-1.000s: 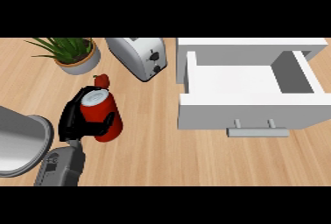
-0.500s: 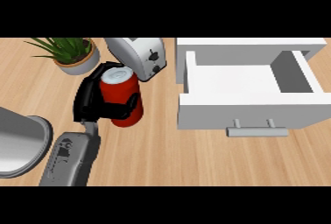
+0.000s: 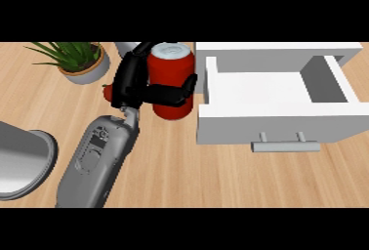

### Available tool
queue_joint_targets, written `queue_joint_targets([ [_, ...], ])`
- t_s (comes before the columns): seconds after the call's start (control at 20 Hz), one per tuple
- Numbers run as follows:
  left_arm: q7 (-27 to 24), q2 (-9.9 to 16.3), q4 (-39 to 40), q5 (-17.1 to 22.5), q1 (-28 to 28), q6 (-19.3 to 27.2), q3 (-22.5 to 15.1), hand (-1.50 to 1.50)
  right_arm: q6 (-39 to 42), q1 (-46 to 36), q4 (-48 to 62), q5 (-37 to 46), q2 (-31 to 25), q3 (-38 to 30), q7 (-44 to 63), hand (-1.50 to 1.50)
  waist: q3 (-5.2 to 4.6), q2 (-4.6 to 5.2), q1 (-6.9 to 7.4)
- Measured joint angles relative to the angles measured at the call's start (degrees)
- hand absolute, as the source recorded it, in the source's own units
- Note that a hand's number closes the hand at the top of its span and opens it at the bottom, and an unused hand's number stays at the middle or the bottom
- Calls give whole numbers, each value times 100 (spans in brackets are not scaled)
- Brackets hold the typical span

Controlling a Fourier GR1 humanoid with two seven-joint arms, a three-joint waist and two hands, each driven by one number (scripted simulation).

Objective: Pick up the can, place it into the drawer and close the drawer

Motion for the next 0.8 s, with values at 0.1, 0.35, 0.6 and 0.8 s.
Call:
queue_joint_targets([
  [0.1,166,-1,216,-1,-508,154,-27,150,13,-71,47,-57,-38,-56,-2,-150,0,4,-16],
  [0.35,438,-2,739,88,-1469,487,-116,150,14,98,52,33,17,46,-187,-150,2,5,-42],
  [0.6,534,-2,1498,388,-2368,973,-352,150,7,-62,175,57,-23,23,-161,-150,2,13,-72],
  [0.8,578,-2,2074,607,-3006,1198,-441,150,-15,-86,158,128,9,55,-131,-150,3,19,-88],
])
